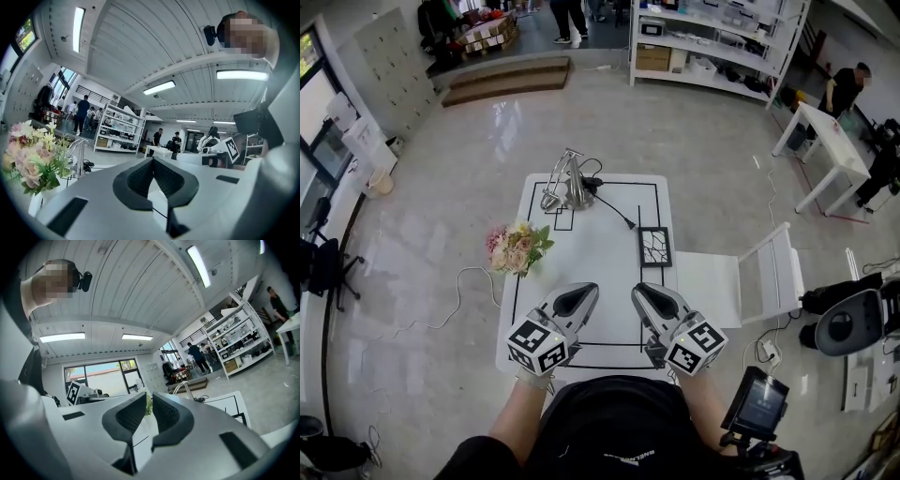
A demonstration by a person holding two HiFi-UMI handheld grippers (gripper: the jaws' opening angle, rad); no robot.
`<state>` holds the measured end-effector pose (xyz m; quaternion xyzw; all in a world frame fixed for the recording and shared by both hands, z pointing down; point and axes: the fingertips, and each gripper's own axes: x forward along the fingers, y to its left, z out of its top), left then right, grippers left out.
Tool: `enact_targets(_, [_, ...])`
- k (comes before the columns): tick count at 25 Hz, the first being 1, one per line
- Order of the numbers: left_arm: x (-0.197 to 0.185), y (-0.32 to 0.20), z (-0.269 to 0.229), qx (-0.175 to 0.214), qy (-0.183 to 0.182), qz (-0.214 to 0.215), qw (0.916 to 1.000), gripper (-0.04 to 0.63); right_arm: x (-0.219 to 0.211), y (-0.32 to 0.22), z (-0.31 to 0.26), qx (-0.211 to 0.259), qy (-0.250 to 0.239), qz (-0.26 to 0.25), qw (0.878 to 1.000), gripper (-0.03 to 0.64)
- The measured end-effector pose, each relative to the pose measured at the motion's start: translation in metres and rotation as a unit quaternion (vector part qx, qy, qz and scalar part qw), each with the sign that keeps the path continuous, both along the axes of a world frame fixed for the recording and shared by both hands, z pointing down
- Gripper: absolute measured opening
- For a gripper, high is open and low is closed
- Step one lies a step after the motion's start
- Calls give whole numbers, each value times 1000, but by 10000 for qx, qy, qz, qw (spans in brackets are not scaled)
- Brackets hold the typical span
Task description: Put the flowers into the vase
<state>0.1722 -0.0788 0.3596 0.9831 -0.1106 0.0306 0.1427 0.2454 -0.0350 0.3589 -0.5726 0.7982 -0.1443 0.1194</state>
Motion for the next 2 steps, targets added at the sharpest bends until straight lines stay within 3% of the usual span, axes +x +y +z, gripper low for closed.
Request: enact_targets(2, [0,2,1,-34,-15,-6,10000,6,-1,2,2,-30,-21,3,10000,49])
